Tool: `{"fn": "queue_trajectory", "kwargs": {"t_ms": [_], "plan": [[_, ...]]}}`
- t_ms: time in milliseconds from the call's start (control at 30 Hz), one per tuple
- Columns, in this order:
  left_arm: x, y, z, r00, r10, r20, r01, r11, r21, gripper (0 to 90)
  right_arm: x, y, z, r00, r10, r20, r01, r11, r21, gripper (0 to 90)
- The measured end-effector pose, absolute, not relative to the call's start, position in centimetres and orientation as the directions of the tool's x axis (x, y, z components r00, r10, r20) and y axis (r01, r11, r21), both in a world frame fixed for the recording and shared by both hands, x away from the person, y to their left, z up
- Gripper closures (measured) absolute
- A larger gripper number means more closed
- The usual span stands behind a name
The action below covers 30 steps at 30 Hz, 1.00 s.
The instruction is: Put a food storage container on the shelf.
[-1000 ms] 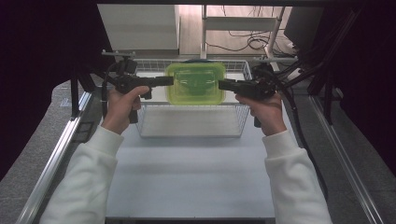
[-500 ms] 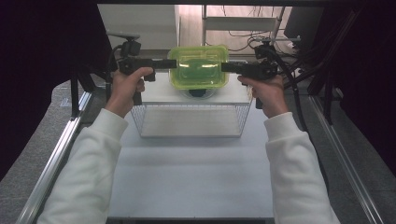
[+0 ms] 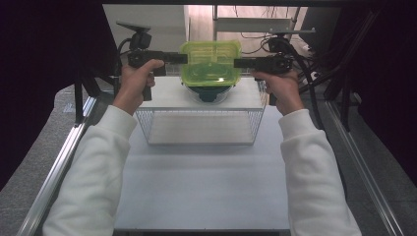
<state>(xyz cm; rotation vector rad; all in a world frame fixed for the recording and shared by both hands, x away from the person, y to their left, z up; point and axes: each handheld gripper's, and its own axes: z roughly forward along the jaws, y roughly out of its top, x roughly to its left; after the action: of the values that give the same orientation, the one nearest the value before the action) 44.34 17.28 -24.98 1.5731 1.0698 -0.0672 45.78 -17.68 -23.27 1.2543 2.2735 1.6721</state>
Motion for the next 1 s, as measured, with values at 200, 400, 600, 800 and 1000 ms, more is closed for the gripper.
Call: {"fn": "queue_trajectory", "kwargs": {"t_ms": [200, 400, 600, 800, 1000], "plan": [[44.9, 17.0, -25.9, 0.555, 0.583, -0.593, 0.672, 0.105, 0.733, 75.9, 46.9, -17.9, -24.8, -0.61, 0.634, 0.476, 0.641, 0.042, 0.766, 77.8], [46.0, 17.2, -26.5, 0.529, 0.563, -0.635, 0.688, 0.154, 0.709, 75.7, 48.0, -18.0, -25.8, -0.585, 0.618, 0.525, 0.663, -0.008, 0.748, 74.6], [47.6, 17.7, -27.8, 0.485, 0.535, -0.692, 0.732, 0.185, 0.656, 73.2, 49.5, -18.1, -26.6, -0.538, 0.589, 0.603, 0.716, -0.059, 0.695, 72.2], [48.4, 17.7, -28.5, 0.467, 0.53, -0.708, 0.739, 0.206, 0.642, 70.6, 50.2, -18.0, -27.1, -0.503, 0.572, 0.647, 0.739, -0.103, 0.665, 68.8], [48.5, 17.7, -28.8, 0.464, 0.528, -0.711, 0.738, 0.214, 0.64, 68.7, 50.4, -18.0, -27.4, -0.465, 0.562, 0.684, 0.755, -0.151, 0.638, 64.4]]}}
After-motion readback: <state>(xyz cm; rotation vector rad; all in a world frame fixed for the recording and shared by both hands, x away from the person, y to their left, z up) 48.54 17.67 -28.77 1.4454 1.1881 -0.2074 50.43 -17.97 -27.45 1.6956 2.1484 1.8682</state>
